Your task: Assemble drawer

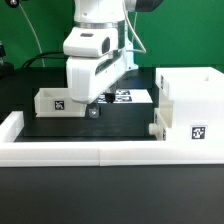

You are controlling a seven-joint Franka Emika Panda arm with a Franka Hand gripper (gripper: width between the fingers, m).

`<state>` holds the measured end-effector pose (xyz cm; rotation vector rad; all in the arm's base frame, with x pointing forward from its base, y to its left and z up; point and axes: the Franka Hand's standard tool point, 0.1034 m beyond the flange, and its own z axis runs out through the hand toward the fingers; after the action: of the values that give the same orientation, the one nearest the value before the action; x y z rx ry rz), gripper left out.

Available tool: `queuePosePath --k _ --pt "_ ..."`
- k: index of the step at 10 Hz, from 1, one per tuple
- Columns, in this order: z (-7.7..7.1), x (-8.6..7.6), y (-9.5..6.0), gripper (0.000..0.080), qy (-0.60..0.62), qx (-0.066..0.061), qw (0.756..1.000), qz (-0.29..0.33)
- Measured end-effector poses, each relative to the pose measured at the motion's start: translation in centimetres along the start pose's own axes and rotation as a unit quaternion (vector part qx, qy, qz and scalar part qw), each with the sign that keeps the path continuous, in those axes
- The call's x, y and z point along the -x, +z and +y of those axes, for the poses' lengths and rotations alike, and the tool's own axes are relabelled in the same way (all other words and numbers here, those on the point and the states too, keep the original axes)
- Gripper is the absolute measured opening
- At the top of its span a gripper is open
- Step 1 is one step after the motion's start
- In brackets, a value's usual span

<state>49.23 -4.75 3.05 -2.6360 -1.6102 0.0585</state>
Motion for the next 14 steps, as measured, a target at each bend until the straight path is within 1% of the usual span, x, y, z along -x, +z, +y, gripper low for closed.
queuePosePath --k 1,2,3,4,5,6,7,9,10,11,12,13,14 --pt "0.3 0.9 -0.6 0.0649 0.052 0.003 0.999 0.008" --pt "0.1 1.7 -1.4 0.0649 0.106 0.011 0.994 0.011" --pt "-0.5 2.2 -1.9 0.0649 0.150 0.016 0.989 0.014" --pt "-1.1 2.6 -2.5 0.0649 0.201 0.028 0.979 0.021" --pt "-2.0 2.9 -2.6 0.0649 0.252 0.039 0.966 0.029" --pt "-2.8 3.5 -2.2 0.0649 0.287 0.040 0.957 0.032" --pt "-3.3 3.9 -1.7 0.0649 0.318 0.033 0.947 0.029" --pt "-3.3 3.8 -1.7 0.0649 0.371 0.031 0.928 0.034" --pt "-3.3 3.7 -1.7 0.0649 0.417 0.027 0.908 0.038" --pt "-3.2 3.9 -1.7 0.0649 0.438 0.025 0.898 0.039" --pt "-3.1 4.5 -1.8 0.0649 0.459 0.026 0.887 0.040" --pt "-3.8 5.0 -2.0 0.0649 0.462 0.028 0.886 0.041" --pt "-5.3 6.0 -1.4 0.0649 0.466 0.030 0.884 0.038"
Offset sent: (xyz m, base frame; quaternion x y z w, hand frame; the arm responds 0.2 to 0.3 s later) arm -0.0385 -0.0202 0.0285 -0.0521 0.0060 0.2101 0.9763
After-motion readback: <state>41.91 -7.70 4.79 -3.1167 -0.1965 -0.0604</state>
